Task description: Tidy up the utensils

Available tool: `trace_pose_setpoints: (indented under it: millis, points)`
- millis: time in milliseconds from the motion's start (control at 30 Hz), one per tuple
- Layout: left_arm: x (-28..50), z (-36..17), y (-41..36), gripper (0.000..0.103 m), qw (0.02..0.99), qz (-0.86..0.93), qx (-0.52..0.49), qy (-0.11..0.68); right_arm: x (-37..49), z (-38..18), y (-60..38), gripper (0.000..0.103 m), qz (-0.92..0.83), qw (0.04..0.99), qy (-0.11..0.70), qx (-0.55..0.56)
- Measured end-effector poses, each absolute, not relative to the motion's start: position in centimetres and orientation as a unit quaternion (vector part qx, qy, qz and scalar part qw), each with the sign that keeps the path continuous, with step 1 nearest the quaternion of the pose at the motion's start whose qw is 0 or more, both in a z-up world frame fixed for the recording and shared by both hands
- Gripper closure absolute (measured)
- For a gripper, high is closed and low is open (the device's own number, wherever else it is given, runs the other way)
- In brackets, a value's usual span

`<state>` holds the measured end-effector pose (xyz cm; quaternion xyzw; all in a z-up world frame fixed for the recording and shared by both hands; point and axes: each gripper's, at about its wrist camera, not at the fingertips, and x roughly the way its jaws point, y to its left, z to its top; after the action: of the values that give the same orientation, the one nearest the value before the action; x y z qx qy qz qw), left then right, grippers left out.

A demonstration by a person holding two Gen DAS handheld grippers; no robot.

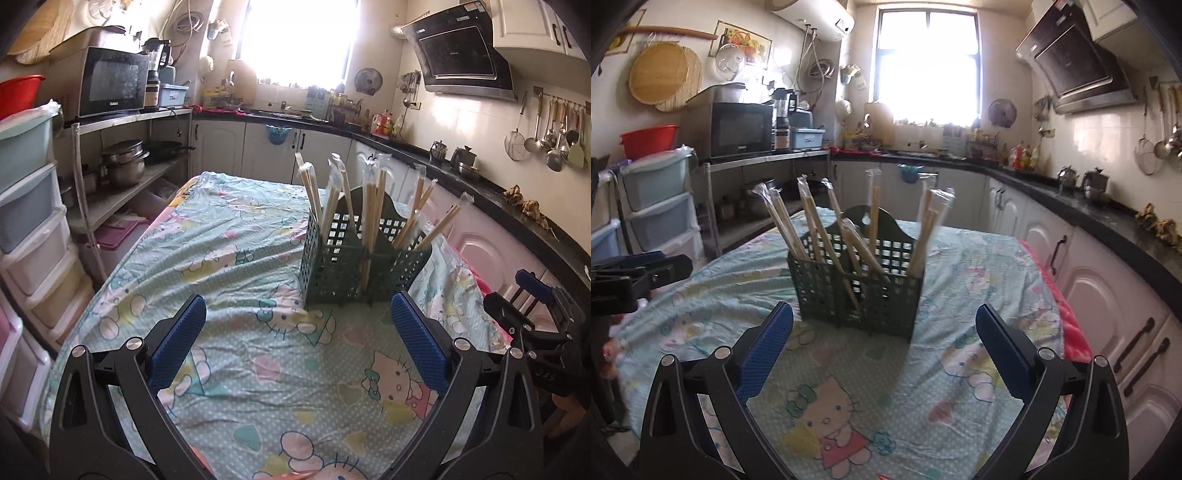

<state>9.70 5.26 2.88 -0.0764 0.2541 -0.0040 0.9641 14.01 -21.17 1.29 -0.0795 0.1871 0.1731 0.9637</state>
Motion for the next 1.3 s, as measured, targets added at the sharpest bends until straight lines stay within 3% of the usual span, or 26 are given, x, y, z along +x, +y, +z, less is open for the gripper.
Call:
trace_pose_setpoints:
  millis: [367, 1300]
  points:
    - [7.4, 1.8, 4.7, 0.011, 0.976, 0.002, -0.085, 0.202, 9.9, 0.2, -22.8, 0.006, 0.154, 0.983, 0.092, -0.042]
    - [6.8, 1.4, 3.4, 0.011, 0.979, -0.004, -0.077, 0.189, 9.1, -0.6, -22.7, 0.006, 0.150, 0.984, 0.086, -0.035]
